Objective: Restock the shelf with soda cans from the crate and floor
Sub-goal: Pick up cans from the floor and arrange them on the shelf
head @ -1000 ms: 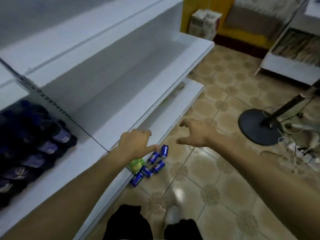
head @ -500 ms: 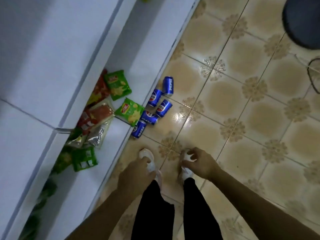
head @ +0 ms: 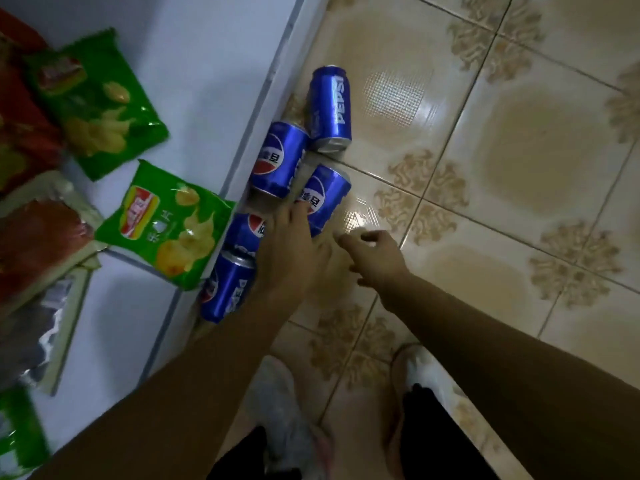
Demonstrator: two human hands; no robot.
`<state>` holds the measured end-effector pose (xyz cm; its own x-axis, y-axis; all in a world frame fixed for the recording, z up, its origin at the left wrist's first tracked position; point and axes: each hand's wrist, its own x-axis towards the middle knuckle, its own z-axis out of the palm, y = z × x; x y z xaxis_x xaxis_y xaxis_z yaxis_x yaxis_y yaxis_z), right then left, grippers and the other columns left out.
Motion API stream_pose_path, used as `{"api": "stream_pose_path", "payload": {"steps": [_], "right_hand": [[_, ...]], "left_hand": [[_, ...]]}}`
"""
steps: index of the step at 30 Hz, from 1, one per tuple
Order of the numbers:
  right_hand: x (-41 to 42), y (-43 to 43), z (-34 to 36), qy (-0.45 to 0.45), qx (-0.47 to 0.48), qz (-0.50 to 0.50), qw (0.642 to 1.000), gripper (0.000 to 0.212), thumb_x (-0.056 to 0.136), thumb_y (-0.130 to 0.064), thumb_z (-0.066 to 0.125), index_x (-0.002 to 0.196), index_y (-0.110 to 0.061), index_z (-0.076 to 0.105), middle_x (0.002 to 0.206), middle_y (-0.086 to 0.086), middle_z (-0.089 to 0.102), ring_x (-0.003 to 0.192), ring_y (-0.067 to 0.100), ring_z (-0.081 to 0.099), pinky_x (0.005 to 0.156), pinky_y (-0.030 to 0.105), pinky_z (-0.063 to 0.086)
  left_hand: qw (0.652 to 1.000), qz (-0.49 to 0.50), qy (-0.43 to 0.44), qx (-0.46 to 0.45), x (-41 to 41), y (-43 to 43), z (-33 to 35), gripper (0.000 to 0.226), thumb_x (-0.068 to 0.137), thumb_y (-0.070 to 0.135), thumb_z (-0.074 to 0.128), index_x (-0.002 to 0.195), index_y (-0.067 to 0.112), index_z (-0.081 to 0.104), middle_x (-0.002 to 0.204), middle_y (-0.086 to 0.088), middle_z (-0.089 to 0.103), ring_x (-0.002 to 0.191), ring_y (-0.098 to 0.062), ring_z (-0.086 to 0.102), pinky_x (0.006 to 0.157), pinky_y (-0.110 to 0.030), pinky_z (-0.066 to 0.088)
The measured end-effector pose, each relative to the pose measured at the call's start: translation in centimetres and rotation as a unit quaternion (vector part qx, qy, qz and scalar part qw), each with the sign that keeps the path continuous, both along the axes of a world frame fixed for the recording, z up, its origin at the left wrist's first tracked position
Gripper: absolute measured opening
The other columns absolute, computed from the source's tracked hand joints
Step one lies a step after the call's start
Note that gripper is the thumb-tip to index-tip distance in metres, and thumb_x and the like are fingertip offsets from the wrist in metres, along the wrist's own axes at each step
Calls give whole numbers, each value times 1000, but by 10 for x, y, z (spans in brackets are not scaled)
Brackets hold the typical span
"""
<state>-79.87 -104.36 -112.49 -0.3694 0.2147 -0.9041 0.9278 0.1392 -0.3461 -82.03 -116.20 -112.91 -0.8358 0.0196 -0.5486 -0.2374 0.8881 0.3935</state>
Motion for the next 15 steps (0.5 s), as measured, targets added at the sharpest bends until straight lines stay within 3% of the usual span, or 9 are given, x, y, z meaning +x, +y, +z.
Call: {"api": "stream_pose_path", "payload": {"steps": [3,8,11,15], "right_hand": [[-36,-12,-48,40,-18,-68,997,65,82,-50,66,130,-12,45,115,8,61,100,23,62,89,42,54],[-51,-20,-76,62,-93,-105,988,44,84,-47,65,111,-18,46,98,0,61,89,16,63,70,28,55],[-50,-17,-64,54,-111,-155,980,53,81,-47,70,114,-9,53,104,7,67,93,23,67,81,39,58],[-23,2,-3,26,-111,-201,973,39,83,-48,67,96,-12,61,106,17,69,94,30,68,82,42,56]], "left_hand": [[999,-18,22,-28,-23,8,-42,72,81,33,70,141,19,33,143,-6,37,133,-24,36,104,-41,37],[994,-49,69,-66,-28,8,-73,82,83,21,69,148,18,20,148,-9,32,134,-26,36,106,-42,36],[998,-35,42,-6,-29,5,-64,85,80,24,72,148,19,22,147,-7,34,132,-26,38,104,-41,38],[994,10,-64,91,-23,11,-3,82,69,30,80,138,19,37,130,-5,52,116,-23,53,93,-37,48]]}}
